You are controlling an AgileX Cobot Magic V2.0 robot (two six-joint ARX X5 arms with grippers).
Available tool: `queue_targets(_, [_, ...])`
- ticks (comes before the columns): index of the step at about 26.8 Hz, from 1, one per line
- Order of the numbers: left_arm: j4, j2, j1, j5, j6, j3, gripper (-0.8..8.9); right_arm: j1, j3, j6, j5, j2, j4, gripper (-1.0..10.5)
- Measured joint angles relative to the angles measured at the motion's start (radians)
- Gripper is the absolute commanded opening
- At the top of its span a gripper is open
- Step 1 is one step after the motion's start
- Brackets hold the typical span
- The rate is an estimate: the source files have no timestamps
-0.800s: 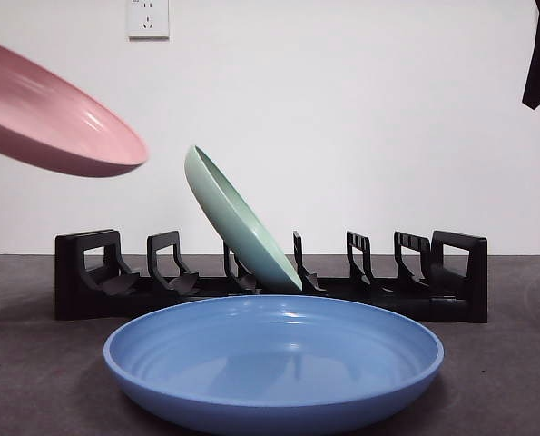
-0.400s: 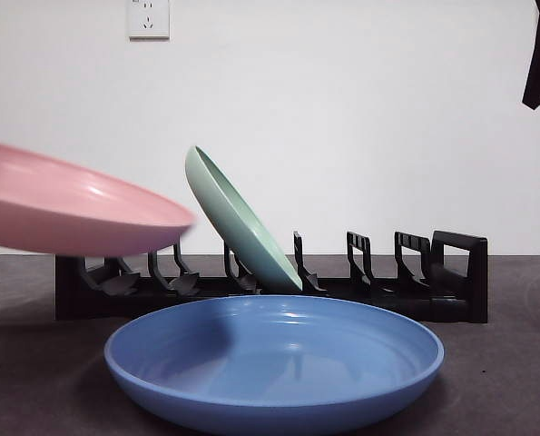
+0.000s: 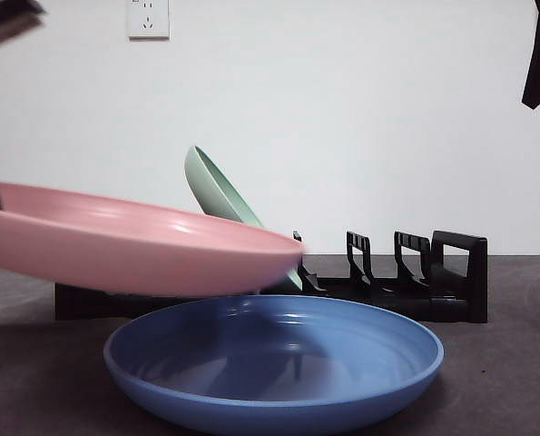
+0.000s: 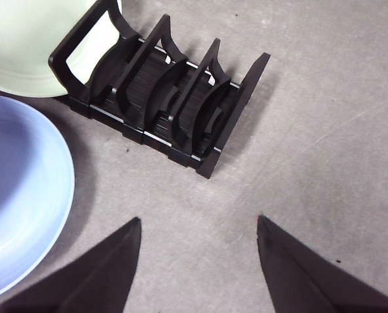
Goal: Place the plate
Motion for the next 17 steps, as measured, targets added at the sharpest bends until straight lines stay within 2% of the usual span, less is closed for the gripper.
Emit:
queue_targets(8, [0.164,0.186,-0.111,0.0,-0.063,-0.002,0.1,0.0,0.0,0.003,0.0,0.0,0.0,2.7])
queue_targets(17, [0.312,0.334,-0.151,0.0,-0.1,-0.002,0.1,0.0,0.0,0.003,0.0,0.0,-0.003,2.7])
